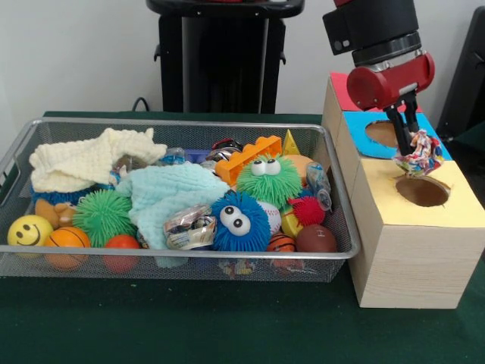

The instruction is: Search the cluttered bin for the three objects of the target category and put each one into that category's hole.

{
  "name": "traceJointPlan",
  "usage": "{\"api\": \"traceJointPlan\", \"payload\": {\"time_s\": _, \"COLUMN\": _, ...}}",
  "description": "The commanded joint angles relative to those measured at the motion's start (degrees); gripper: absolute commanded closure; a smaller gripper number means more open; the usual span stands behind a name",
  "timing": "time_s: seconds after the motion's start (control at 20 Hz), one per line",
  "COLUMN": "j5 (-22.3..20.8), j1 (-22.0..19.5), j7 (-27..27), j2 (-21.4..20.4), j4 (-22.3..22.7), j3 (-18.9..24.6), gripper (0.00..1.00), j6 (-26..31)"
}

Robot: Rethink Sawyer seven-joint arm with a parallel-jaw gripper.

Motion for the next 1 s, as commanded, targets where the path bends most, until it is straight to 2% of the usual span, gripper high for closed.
{"api": "traceJointPlan", "payload": {"time_s": 0.05, "j5": -0.3, "j1": -1.3, "j7": 14.1, "j2": 2.2, "j4": 3.4, "j3": 3.4, "gripper": 1.00, "j6": -6.6}}
{"api": "traceJointPlan", "payload": {"time_s": 0.2, "j5": -0.5, "j1": -0.9, "j7": 14.1, "j2": 1.9, "j4": 3.4, "j3": 2.8, "gripper": 1.00, "j6": -8.1}}
{"api": "traceJointPlan", "payload": {"time_s": 0.55, "j5": 0.0, "j1": 0.5, "j7": 12.6, "j2": -0.2, "j4": 2.8, "j3": 0.2, "gripper": 1.00, "j6": -7.0}}
{"api": "traceJointPlan", "payload": {"time_s": 1.0, "j5": 0.0, "j1": 0.9, "j7": 11.7, "j2": 1.0, "j4": 2.7, "j3": 0.1, "gripper": 1.00, "j6": -5.4}}
